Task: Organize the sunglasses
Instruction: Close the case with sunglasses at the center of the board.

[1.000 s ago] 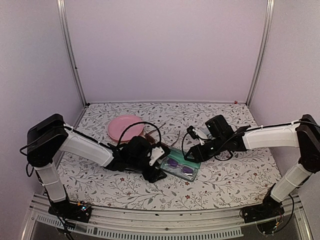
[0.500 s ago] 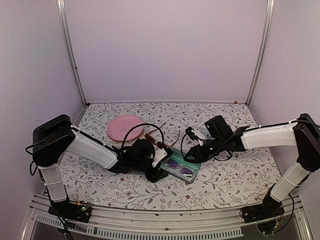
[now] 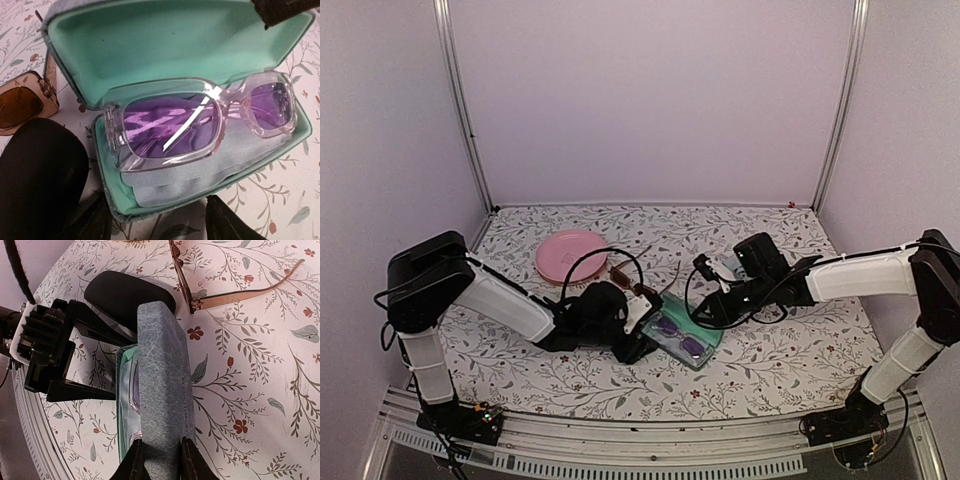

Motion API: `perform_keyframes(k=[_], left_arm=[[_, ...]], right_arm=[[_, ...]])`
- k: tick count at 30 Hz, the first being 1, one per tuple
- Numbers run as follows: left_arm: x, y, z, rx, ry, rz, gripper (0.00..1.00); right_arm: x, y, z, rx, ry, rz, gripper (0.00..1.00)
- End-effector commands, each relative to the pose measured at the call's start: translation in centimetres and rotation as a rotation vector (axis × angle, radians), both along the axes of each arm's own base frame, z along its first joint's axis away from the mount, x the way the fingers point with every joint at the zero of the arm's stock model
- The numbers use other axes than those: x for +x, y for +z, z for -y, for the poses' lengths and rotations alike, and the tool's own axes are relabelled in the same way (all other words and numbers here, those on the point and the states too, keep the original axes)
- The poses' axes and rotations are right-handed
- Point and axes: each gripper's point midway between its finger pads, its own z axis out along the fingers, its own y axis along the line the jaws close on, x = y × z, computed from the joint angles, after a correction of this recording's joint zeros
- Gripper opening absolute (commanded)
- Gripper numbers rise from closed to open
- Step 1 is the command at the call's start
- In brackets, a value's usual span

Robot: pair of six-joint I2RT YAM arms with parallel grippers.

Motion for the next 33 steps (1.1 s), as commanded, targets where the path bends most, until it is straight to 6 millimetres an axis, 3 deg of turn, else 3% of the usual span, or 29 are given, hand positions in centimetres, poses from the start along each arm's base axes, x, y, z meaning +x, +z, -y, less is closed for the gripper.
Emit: perform_keyframes(k=[1,18,33], left_arm=[[-1.1,-1.4,0.0,-0.013,0.015,-0.046,0.64],[-1.4,-1.8,-0.2,-0.094,0.069,-0.075,0.64],[-2.1,-2.3,-0.3,-0.126,0.089,-0.091,0.63]], right_arm=[[-0.7,1.4,-0.5,0.057,0.029,0.029,0.23],[-3.9,1.2,-3.5,0.026,0.082,0.085,0.21],[-7.2,-1.0,-6.4,0.004,0.124,0.046,0.21]])
